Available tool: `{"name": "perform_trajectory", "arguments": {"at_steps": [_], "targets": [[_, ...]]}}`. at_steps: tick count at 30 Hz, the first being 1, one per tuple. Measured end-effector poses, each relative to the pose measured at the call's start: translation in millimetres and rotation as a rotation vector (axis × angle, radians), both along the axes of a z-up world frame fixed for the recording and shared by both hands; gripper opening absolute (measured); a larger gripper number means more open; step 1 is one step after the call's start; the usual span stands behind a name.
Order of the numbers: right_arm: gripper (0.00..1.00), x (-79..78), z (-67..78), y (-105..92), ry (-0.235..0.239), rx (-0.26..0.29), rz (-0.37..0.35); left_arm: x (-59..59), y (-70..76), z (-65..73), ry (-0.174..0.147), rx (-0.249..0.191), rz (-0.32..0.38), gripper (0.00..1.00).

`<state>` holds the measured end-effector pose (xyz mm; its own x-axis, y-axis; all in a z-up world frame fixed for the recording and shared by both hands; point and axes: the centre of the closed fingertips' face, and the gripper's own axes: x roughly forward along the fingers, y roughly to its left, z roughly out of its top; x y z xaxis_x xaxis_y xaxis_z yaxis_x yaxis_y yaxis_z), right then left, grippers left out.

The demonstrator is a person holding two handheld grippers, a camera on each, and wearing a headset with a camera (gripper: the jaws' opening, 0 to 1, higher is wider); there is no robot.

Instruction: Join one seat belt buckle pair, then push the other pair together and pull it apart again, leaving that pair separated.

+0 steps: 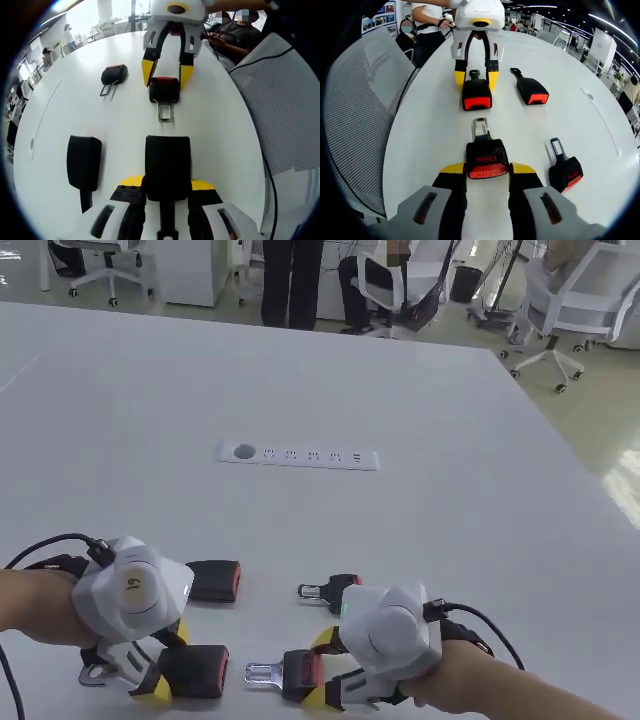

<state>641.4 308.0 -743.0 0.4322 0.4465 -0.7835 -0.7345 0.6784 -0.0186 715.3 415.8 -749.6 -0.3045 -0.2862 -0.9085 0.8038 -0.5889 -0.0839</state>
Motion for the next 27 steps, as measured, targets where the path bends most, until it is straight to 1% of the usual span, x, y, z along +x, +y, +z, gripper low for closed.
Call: {"name": "perform_trajectory", "arguments": {"at_steps": [16, 22, 25, 27], "targets": [[0.29, -15.5, -1.6, -21.9, 0.016, -0.019, -0.001, -0.1, -0.5, 0.1, -0.003, 0.001, 0.006, 0.32], [0.29, -19.8, -2.1, -27.4, 0.020, -0.027, -0.003, -0.4, -0.9, 0.3, 0.000, -0.004, 0.017, 0.32], [0.30, -20.9, -2.4, -28.7, 0.022, -0.031, -0.003, -0.8, -1.1, 0.2, -0.006, -0.004, 0.011, 0.33], [0.30, -21.5, -2.6, -29.1, 0.019, -0.047, 0.015, -0.7, -1.3, 0.2, -0.007, -0.001, 0.007, 0.33]]}}
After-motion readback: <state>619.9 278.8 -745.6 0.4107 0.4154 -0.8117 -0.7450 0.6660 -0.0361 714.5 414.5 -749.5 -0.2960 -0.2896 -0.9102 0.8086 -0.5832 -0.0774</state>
